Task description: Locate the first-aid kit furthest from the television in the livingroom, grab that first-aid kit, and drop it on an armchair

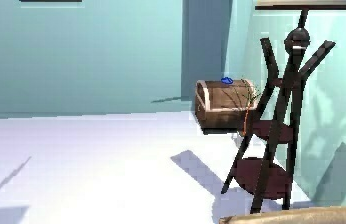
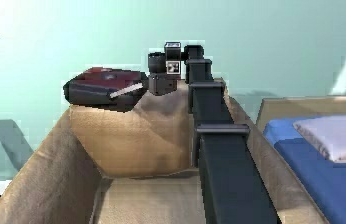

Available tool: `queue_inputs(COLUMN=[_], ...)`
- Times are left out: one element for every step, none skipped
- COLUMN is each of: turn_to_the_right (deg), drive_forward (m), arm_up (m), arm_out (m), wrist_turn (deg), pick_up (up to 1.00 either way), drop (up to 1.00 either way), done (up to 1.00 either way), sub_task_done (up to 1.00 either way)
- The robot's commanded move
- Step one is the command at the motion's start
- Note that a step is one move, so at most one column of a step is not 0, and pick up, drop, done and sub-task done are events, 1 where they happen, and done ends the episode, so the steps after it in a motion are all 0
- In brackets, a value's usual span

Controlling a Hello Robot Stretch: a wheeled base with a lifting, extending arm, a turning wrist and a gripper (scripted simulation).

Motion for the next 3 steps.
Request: queue_inputs(turn_to_the_right=[0.0,0.0,0.0], drive_forward=[0.0,0.0,0.0], arm_up=[0.0,-0.26,-0.5], arm_out=[0.0,0.0,0.0], wrist_turn=[42.0,0.0,0.0], pick_up=[0.0,0.0,0.0], drop=[0.0,0.0,0.0], done=[0.0,0.0,0.0], sub_task_done=[0.0,0.0,0.0])
